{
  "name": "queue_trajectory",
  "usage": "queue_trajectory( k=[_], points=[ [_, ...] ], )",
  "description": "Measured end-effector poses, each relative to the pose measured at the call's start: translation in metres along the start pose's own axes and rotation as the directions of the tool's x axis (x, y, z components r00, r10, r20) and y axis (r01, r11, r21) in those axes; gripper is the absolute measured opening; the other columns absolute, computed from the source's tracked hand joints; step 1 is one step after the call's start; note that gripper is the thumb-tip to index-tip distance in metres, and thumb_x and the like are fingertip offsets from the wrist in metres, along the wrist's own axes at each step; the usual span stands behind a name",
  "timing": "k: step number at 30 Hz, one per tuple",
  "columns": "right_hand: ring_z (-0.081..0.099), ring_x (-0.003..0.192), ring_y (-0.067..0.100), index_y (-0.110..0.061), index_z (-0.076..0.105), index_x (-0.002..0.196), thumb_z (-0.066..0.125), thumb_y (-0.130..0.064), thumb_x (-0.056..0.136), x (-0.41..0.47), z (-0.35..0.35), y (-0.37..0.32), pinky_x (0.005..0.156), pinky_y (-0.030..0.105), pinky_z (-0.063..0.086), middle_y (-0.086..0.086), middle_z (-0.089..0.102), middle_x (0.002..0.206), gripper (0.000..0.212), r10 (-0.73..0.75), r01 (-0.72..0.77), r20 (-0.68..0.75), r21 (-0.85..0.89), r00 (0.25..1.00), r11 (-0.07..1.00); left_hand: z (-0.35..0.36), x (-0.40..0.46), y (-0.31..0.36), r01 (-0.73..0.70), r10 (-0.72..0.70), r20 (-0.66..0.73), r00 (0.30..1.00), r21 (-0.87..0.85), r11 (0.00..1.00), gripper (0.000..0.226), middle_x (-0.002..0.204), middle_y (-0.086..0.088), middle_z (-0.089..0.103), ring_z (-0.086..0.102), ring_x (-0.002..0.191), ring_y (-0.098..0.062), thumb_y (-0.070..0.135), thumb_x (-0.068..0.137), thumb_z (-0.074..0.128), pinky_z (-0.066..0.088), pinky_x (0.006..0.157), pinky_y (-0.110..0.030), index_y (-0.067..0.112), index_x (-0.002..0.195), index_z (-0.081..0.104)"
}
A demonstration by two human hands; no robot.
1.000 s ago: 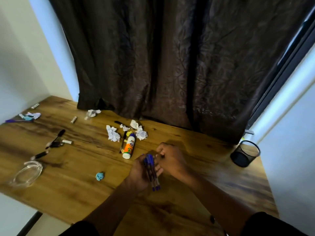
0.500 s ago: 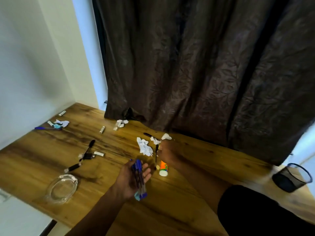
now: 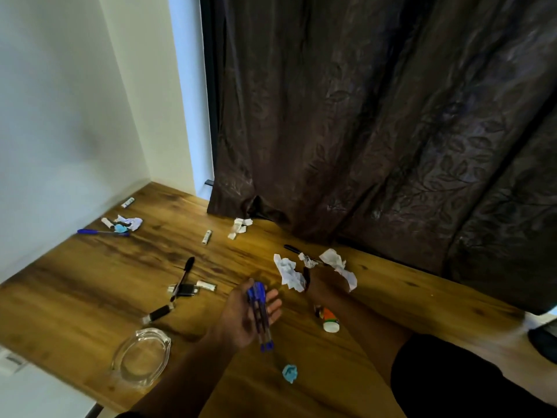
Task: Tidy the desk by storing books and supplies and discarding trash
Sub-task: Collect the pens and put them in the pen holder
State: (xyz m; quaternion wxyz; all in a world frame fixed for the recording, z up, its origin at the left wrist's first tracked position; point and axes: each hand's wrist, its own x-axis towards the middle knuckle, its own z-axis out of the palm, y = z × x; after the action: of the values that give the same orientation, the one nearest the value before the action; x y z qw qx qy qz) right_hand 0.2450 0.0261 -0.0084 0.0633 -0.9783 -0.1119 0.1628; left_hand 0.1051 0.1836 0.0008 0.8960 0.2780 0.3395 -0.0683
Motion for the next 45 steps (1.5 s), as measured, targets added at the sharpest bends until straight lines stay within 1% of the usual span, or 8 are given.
queue_trajectory(
  k=[3,7,11,18,23,28,37,45],
  points=[
    [0.064,0.094,0.03,-0.01,0.066,0.114,0.067,-0.028,0.088,-0.02,-0.029,-0.01,0.078,0.039,0.051,0.014,0.069,0.114,0.031,0.013,-0.021,0.065,0.117,0.998,0.993,0.001,0.007,0.006,-0.003,0.003,-0.008,1.0,0.003,1.0,0.051,0.124,-0.021,0.069,0.063,0.119,-0.038,0.044,0.102,0.052,0.045,0.111,-0.053,0.003,0.132,0.057],
    [0.065,0.113,0.025,-0.02,0.063,0.121,0.064,-0.046,0.091,-0.039,-0.047,-0.028,0.096,0.038,0.052,0.004,0.068,0.12,0.039,0.011,-0.002,-0.118,0.081,0.993,0.997,0.006,0.021,0.01,0.01,-0.01,0.001,1.0,-0.023,1.0,0.053,0.12,-0.021,0.071,0.067,0.11,-0.036,0.045,0.099,0.056,0.053,0.1,-0.05,0.003,0.131,0.059],
    [0.066,0.067,0.015,-0.018,0.073,0.067,0.062,-0.064,0.075,-0.038,-0.035,-0.047,0.065,0.035,0.056,-0.002,0.068,0.066,0.048,-0.183,0.199,-0.119,0.141,0.976,0.97,0.014,0.033,0.011,0.006,-0.004,0.061,0.998,-0.022,1.0,0.051,0.102,-0.017,0.075,0.071,0.086,-0.031,0.049,0.101,0.047,0.054,0.089,-0.045,0.005,0.118,0.065],
    [0.065,0.077,0.01,-0.026,0.076,0.087,0.066,-0.047,0.09,-0.016,-0.043,-0.058,0.07,0.028,0.053,-0.005,0.074,0.084,0.024,-0.229,0.248,-0.126,0.163,0.965,0.955,0.015,0.04,0.02,0.004,-0.002,0.011,1.0,-0.163,0.987,0.059,0.085,-0.014,0.073,0.065,0.08,-0.026,0.056,0.104,0.036,0.05,0.082,-0.04,0.005,0.113,0.065],
    [0.068,0.099,0.023,-0.022,0.074,0.099,0.057,-0.031,0.095,0.045,-0.045,-0.053,0.082,0.031,0.053,0.0,0.073,0.106,0.019,-0.174,0.162,-0.235,-0.069,0.956,0.984,0.0,0.05,0.029,-0.024,0.017,-0.069,0.997,-0.105,0.994,0.058,0.095,-0.012,0.072,0.065,0.083,-0.026,0.055,0.104,0.041,0.053,0.076,-0.041,0.006,0.125,0.064],
    [0.065,0.112,0.029,-0.018,0.069,0.115,0.064,-0.037,0.096,0.097,-0.044,-0.055,0.092,0.042,0.055,0.007,0.069,0.121,0.027,-0.14,0.121,-0.065,-0.237,0.988,0.964,-0.012,0.047,0.035,-0.063,0.062,-0.012,0.998,-0.088,0.994,0.054,0.112,-0.018,0.072,0.065,0.089,-0.029,0.051,0.106,0.039,0.053,0.086,-0.044,0.007,0.129,0.061],
    [0.058,0.126,0.03,-0.016,0.061,0.131,0.056,-0.037,0.103,0.127,-0.028,-0.063,0.099,0.041,0.048,0.01,0.059,0.139,0.035,-0.189,0.166,-0.053,-0.295,0.98,0.941,-0.024,0.056,0.042,-0.029,0.034,0.027,0.999,-0.162,0.986,0.043,0.124,-0.021,0.071,0.062,0.121,-0.038,0.031,0.109,0.032,0.05,0.099,-0.05,0.007,0.135,0.055],
    [0.068,0.087,0.022,-0.021,0.071,0.102,0.065,-0.037,0.088,0.089,-0.052,-0.114,0.073,0.034,0.056,0.0,0.072,0.093,0.022,-0.489,0.49,-0.259,-0.066,0.833,0.869,-0.021,0.057,0.041,-0.072,0.078,0.031,0.996,-0.177,0.982,0.046,0.127,-0.019,0.07,0.06,0.125,-0.038,0.043,0.107,0.031,0.044,0.108,-0.052,0.013,0.127,0.058]
  ],
)
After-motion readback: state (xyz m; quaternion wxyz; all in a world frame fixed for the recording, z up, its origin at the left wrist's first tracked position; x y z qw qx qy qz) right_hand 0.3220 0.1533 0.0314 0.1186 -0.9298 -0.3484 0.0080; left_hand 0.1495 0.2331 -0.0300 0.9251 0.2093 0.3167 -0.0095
